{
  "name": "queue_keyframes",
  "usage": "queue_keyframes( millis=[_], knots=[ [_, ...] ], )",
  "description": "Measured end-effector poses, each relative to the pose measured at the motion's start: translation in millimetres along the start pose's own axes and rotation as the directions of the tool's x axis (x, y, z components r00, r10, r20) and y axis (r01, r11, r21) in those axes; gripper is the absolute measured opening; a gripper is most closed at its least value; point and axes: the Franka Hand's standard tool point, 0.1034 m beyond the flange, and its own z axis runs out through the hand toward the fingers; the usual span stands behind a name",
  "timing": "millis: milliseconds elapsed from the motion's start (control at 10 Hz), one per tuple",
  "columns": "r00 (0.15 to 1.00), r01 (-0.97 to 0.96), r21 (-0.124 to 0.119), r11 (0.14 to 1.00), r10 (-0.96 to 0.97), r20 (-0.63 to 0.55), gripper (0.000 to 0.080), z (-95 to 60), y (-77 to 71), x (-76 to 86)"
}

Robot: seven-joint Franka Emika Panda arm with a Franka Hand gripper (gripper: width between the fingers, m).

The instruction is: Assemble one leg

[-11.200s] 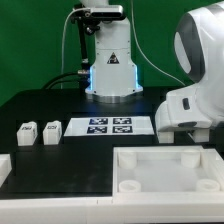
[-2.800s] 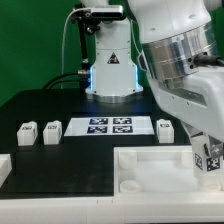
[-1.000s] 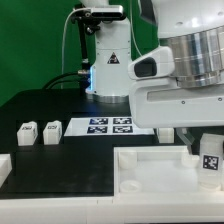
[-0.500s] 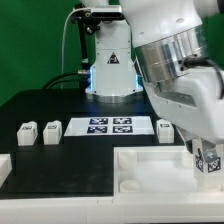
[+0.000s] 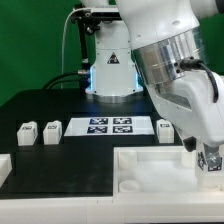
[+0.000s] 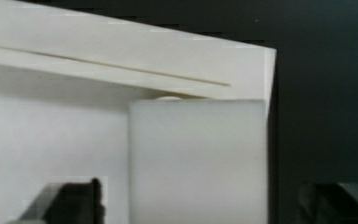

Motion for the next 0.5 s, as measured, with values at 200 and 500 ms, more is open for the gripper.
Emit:
queue_keyframes(
  millis=[200, 500],
  knots=[
    [0.936, 0.35, -0.076, 0.934, -0.352, -0.006, 0.0643, -1.6, -1.4, -14.1],
    [0.77, 0.637, -0.074, 0.767, -0.638, 0.01, 0.0648, -0.4, -2.0, -11.6]
  ],
)
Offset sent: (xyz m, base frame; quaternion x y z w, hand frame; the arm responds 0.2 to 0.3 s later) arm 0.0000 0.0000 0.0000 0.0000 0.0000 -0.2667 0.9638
